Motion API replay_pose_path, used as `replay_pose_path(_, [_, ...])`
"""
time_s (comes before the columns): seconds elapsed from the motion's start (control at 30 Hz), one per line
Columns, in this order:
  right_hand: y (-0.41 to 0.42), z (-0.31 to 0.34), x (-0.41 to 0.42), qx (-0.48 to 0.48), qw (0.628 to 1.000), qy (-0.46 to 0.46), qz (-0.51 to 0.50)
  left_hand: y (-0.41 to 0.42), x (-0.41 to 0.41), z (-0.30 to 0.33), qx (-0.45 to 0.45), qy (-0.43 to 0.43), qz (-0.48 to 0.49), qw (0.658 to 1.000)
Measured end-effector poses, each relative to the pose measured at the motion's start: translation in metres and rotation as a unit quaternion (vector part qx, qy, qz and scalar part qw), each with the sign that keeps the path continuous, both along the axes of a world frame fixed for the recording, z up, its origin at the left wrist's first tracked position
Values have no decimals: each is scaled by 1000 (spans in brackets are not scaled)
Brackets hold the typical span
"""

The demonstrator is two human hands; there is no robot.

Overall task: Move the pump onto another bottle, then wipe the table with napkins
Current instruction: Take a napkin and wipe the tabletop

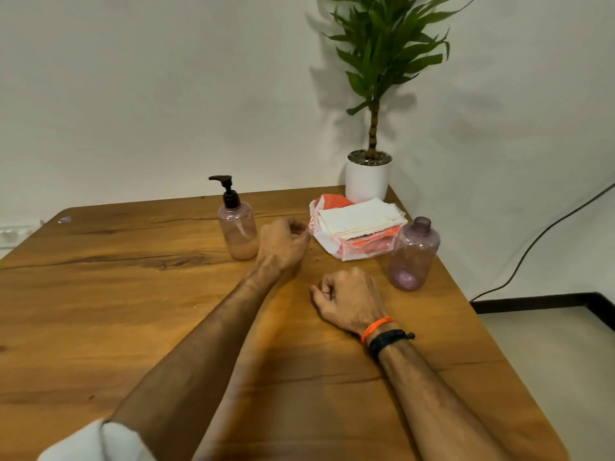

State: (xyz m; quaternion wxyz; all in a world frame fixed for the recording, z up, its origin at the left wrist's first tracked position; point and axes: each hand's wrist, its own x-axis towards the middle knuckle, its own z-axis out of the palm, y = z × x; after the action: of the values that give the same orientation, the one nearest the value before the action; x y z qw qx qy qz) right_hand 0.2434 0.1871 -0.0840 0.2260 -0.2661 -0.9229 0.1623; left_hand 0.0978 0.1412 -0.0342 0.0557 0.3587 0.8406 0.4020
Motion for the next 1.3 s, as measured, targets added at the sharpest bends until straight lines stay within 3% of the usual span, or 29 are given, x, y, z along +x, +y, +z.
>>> replay_pose_path(0.33, [11,-4,-5,-16,1000,-6,20,87,-17,-6,-40,-79,45,995])
replay_pose_path(0.67, [13,-3,-9,-21,999,-23,18,108,-20,-16,-79,-97,125,984])
replay_pose_path(1.3, [12,1,-7,-38,999,-6,25,103,-29,-27,62,-180,163,968])
